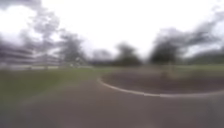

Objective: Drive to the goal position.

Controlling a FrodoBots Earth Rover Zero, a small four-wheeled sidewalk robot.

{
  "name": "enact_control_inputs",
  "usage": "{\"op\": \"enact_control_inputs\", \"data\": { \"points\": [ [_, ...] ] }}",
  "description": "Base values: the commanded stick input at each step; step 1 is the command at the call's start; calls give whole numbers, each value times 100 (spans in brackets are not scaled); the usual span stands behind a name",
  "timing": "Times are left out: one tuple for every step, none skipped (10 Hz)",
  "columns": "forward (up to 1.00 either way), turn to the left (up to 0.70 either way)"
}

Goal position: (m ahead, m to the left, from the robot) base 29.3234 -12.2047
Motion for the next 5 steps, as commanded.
{"op": "enact_control_inputs", "data": {
  "points": [
    [70,0],
    [70,0],
    [70,0],
    [70,0],
    [70,0]
  ]
}}
